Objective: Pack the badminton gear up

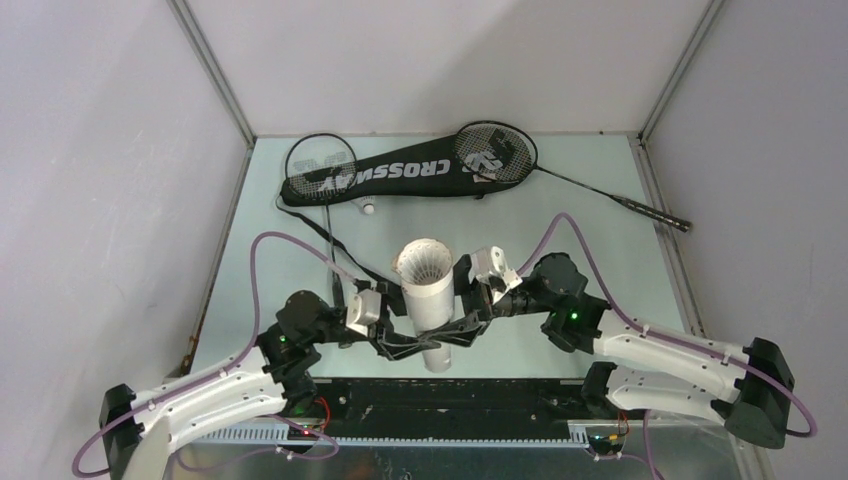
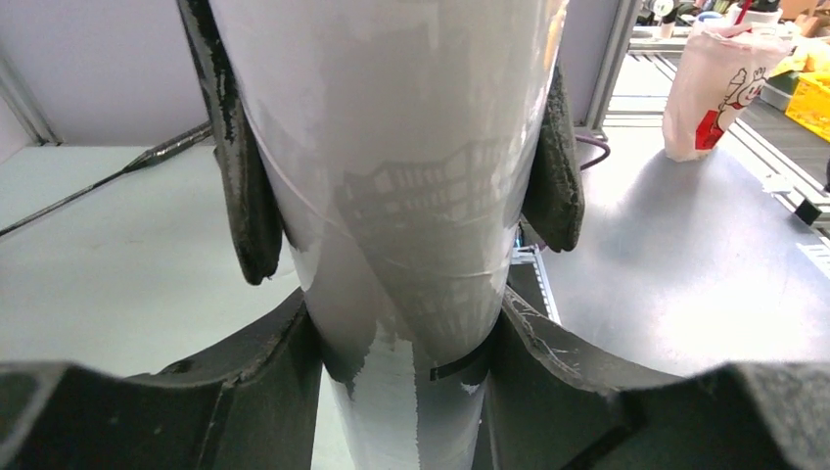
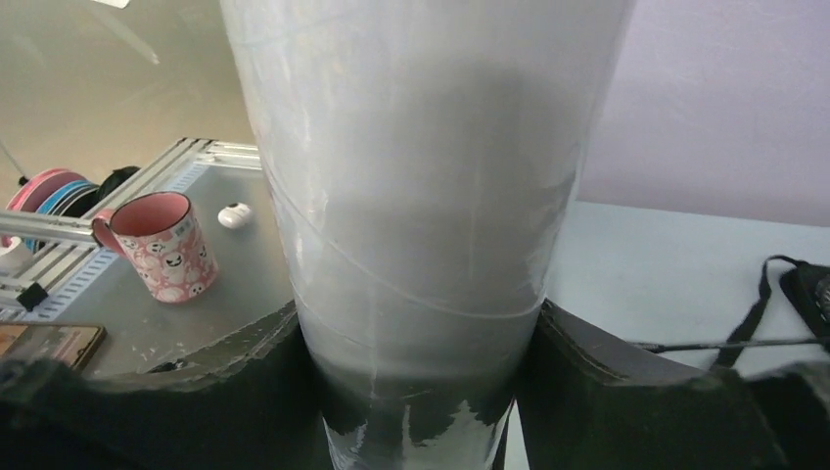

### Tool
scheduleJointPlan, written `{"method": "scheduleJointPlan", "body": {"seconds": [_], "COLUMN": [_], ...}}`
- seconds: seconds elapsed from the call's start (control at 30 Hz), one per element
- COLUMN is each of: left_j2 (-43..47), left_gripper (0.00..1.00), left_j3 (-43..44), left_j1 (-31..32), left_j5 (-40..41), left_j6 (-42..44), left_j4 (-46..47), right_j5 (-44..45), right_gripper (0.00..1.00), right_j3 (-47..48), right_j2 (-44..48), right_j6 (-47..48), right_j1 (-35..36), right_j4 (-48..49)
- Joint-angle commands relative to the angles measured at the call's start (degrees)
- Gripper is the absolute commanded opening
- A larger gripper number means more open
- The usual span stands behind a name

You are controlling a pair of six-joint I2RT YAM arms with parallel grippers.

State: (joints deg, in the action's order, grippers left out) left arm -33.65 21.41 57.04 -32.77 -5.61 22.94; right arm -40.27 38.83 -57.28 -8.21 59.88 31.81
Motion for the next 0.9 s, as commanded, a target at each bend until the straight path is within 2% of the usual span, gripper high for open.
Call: {"method": "scheduleJointPlan", "body": {"seconds": [0.0,0.03,0.07,0.1,0.13,0.2,0.23,0.3,0.33,0.4,0.47,0.63,0.73,0.87], "left_j2": [-0.3,-0.3,-0.5,-1.1,-1.7,-4.8,-7.7,-13.0,-14.9,-21.9,-30.7,-54.5,-64.1,-72.0], "left_gripper": [0.77,0.94,0.97,0.99,0.99,1.00,1.00,1.00,1.00,1.00,0.98,0.94,0.91,0.88], "left_j3": [5.3,6.0,6.6,7.8,8.5,10.6,12.3,14.1,14.4,15.6,18.7,35.0,41.4,47.2], "left_j1": [0.1,0.1,0.0,0.0,-0.3,-3.1,-5.1,-13.5,-20.1,-27.9,-33.1,-39.7,-42.7,-46.4], "left_j5": [14.7,18.8,27.8,33.0,43.2,53.5,54.8,52.1,48.7,46.2,43.6,38.8,39.1,36.1], "left_j6": [-0.4,-0.9,-2.4,-3.2,-5.3,-9.2,-11.3,-18.5,-23.5,-28.6,-29.8,-31.4,-33.4,-36.9], "left_j4": [-2.1,-4.6,-6.0,-8.8,-10.3,-14.2,-17.0,-19.6,-19.7,-19.4,-19.3,-25.4,-26.9,-27.4], "right_j5": [9.8,16.6,20.0,27.4,30.7,37.7,40.6,42.7,42.8,43.1,42.7,41.2,40.9,41.7], "right_gripper": [0.61,0.61,0.61,0.60,0.60,0.59,0.59,0.59,0.59,0.59,0.59,0.59,0.59,0.59], "right_j3": [2.3,2.9,3.2,3.6,3.6,3.7,3.7,3.7,3.6,3.7,3.7,3.7,3.8,3.8], "right_j2": [6.7,8.0,10.3,11.5,13.9,16.9,17.8,19.8,20.7,21.6,22.1,23.2,24.0,24.6], "right_j6": [1.8,2.0,2.2,2.2,2.0,1.9,1.7,1.7,1.5,1.1,1.1,0.2,-0.1,0.1], "right_j1": [0.2,0.2,-0.2,-0.5,-1.4,-3.3,-3.9,-6.2,-7.4,-9.4,-11.0,-14.8,-15.8,-16.4], "right_j4": [-5.7,-7.8,-12.0,-14.0,-17.4,-21.7,-23.0,-26.0,-27.4,-28.8,-29.6,-30.8,-31.5,-33.4]}}
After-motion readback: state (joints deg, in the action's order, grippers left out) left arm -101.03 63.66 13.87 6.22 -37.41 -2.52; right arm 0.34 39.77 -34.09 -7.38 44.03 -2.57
